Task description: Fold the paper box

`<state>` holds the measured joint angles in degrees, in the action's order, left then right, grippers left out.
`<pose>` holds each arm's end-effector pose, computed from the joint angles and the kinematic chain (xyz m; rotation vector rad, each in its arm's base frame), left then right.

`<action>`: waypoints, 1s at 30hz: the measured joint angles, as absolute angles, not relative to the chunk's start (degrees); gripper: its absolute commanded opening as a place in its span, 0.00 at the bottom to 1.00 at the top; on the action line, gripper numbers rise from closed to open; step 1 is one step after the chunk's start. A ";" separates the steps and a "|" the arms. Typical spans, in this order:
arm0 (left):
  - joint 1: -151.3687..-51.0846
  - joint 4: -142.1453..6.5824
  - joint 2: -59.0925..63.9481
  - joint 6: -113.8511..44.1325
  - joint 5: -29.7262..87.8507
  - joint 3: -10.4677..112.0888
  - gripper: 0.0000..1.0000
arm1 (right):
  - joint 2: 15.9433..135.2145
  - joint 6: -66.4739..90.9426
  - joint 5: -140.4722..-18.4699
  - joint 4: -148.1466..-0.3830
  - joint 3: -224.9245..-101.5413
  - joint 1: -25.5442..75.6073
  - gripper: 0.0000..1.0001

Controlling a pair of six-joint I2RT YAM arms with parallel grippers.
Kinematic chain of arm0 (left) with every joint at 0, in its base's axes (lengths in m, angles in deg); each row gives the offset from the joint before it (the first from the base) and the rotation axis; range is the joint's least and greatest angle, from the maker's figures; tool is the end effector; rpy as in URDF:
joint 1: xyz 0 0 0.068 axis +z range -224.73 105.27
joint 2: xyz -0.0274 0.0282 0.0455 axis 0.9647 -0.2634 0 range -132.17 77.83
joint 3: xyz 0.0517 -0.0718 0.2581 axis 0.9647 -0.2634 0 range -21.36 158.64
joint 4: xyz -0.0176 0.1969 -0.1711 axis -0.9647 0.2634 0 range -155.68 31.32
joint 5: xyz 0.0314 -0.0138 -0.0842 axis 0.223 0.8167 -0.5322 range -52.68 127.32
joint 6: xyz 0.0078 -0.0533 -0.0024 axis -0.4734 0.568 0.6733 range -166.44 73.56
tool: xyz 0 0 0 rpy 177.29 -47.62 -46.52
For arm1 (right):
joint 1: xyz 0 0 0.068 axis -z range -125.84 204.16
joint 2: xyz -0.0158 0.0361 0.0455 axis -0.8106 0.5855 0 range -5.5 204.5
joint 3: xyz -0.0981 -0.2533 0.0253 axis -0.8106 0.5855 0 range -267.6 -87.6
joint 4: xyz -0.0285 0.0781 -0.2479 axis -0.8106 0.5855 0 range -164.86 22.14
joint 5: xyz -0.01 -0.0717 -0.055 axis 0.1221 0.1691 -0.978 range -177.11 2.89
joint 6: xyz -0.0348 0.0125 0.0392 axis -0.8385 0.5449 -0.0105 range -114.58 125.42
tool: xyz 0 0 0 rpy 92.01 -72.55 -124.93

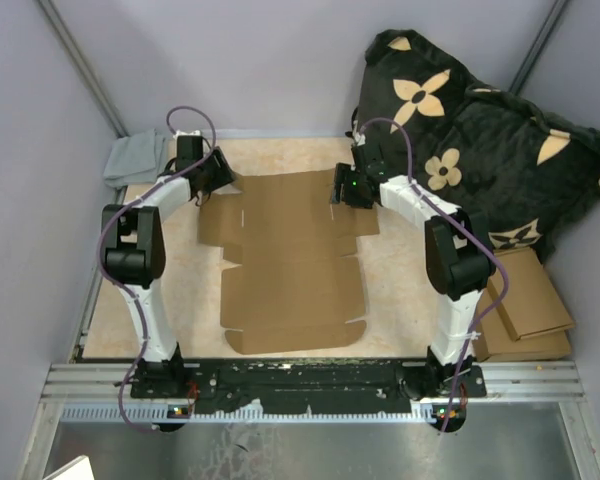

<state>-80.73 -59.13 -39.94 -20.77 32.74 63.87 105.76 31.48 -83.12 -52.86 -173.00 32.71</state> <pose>0.4639 -0.0516 0.1969 -0.3464 2.2528 -0.3837 0.4047 0.1617 0.2254 0.0659 2.4556 0.4595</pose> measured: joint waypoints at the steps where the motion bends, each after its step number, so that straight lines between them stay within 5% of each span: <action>1: -80.73 -59.33 -39.51 -20.79 32.74 63.89 0.66 | 105.76 31.62 -82.93 -53.08 -172.31 32.71 0.66; 25: -80.73 -56.92 -44.73 -23.98 30.25 73.10 0.64 | 105.67 30.43 -81.46 -53.06 -172.15 33.34 0.66; 30: -80.92 -53.65 -48.99 -25.80 30.43 77.60 0.48 | 105.67 29.82 -81.46 -52.23 -172.92 33.34 0.66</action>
<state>-80.92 -53.65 -48.99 -25.80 30.43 77.60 105.67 29.82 -81.46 -52.23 -172.92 33.34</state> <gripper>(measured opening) 0.604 0.664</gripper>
